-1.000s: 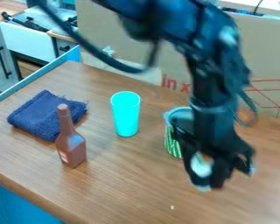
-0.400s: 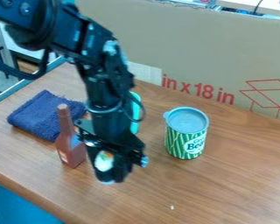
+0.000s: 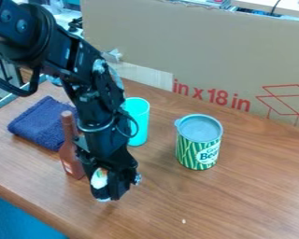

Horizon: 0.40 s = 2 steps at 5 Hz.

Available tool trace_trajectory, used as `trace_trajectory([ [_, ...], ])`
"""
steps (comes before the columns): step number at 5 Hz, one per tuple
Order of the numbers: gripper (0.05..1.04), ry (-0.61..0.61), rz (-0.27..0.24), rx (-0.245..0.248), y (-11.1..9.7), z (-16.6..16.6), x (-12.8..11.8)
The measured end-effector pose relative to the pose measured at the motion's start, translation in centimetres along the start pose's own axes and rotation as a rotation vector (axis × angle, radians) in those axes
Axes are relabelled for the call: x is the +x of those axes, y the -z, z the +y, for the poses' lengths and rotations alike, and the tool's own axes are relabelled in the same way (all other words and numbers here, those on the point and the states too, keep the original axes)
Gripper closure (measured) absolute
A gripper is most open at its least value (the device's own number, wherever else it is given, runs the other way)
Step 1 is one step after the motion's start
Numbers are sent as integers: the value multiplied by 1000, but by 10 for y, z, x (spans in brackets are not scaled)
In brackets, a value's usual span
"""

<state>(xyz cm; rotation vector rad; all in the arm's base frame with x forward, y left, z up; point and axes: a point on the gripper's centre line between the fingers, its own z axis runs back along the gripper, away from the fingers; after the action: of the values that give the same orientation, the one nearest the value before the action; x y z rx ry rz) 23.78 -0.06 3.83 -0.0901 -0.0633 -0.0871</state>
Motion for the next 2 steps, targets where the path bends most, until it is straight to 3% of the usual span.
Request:
trace_trajectory([
  [2,524,41,16,-49,21,-17,-8],
])
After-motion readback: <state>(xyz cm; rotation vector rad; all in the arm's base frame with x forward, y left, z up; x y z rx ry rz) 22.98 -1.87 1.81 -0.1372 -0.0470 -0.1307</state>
